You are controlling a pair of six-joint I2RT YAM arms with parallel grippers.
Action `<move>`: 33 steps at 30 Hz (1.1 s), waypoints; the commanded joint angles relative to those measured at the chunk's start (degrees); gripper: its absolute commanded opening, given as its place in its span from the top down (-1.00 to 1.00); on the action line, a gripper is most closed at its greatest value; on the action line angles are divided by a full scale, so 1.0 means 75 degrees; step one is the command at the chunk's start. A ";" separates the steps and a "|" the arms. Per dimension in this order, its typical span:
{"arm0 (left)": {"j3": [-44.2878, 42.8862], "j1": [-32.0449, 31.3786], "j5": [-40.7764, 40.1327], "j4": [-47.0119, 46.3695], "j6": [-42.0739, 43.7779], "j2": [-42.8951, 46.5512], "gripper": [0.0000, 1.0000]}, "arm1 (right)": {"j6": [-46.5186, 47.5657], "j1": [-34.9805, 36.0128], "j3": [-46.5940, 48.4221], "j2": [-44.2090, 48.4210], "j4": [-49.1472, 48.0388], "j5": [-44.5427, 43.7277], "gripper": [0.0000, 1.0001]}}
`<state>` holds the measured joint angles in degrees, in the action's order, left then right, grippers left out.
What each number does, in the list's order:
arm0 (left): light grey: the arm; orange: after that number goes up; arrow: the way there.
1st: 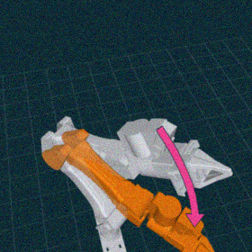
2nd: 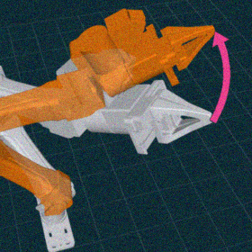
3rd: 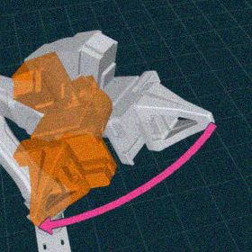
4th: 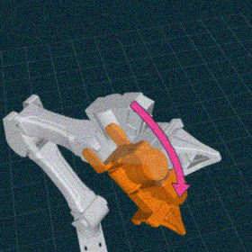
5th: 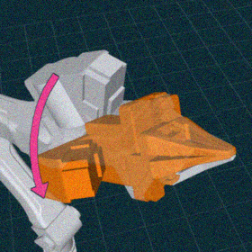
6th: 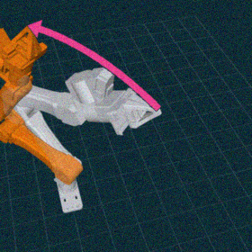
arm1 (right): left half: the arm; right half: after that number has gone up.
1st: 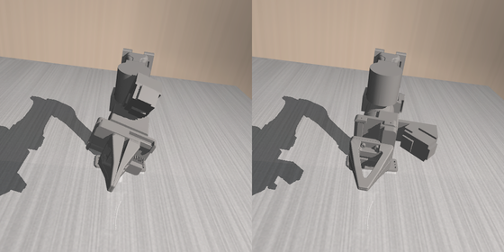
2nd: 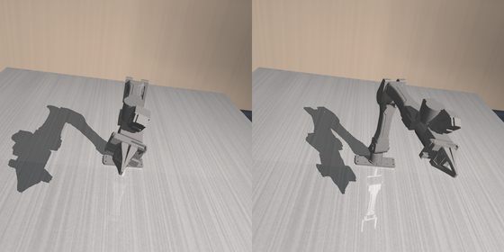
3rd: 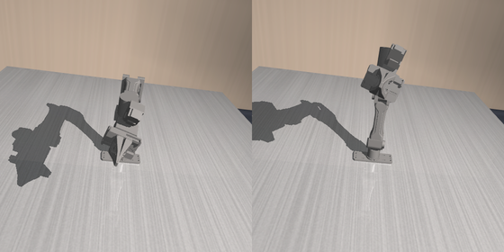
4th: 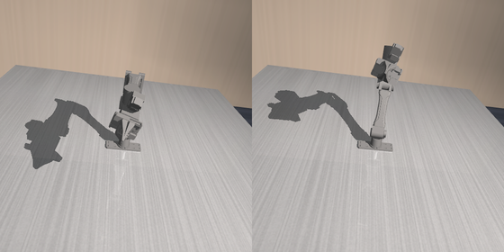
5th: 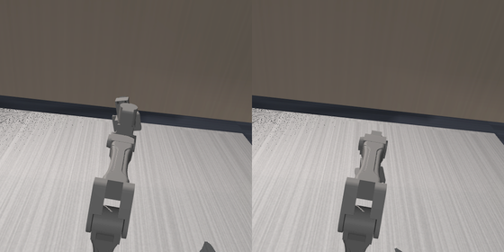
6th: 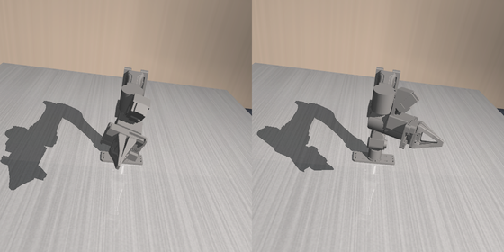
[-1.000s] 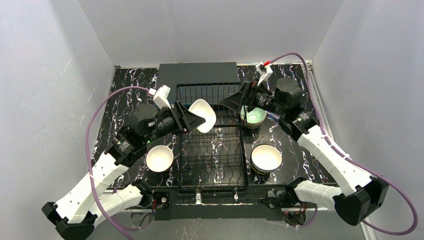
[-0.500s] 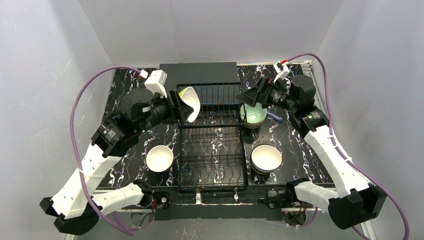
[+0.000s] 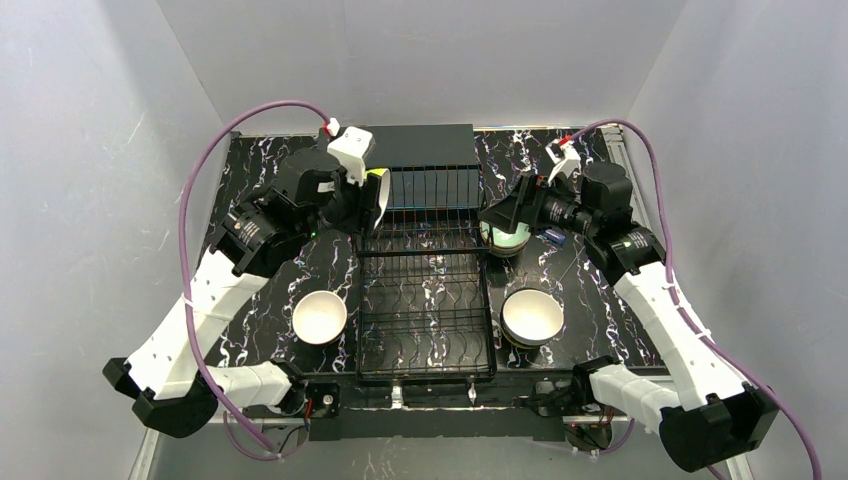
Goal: Load the bowls into the dish rack
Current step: Turn the bowl upside down on the dish rack.
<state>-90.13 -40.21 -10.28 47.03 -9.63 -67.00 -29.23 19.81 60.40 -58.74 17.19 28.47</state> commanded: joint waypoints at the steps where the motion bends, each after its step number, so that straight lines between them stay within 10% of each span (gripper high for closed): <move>1: -0.0568 0.0017 -0.0340 0.0038 0.1225 -0.0036 1.00 | 0.0487 -0.0060 0.0025 0.0179 0.0392 -0.0131 -0.97; 33: -0.0885 -0.2863 -0.5856 0.1713 0.3292 -0.1405 1.00 | 0.0886 -0.0075 -0.0135 0.0314 0.0860 -0.0337 -0.97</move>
<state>-96.12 -60.53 -46.81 56.25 15.42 -78.76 -23.55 19.51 60.07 -57.69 23.92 25.85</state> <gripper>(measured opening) 0.504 0.985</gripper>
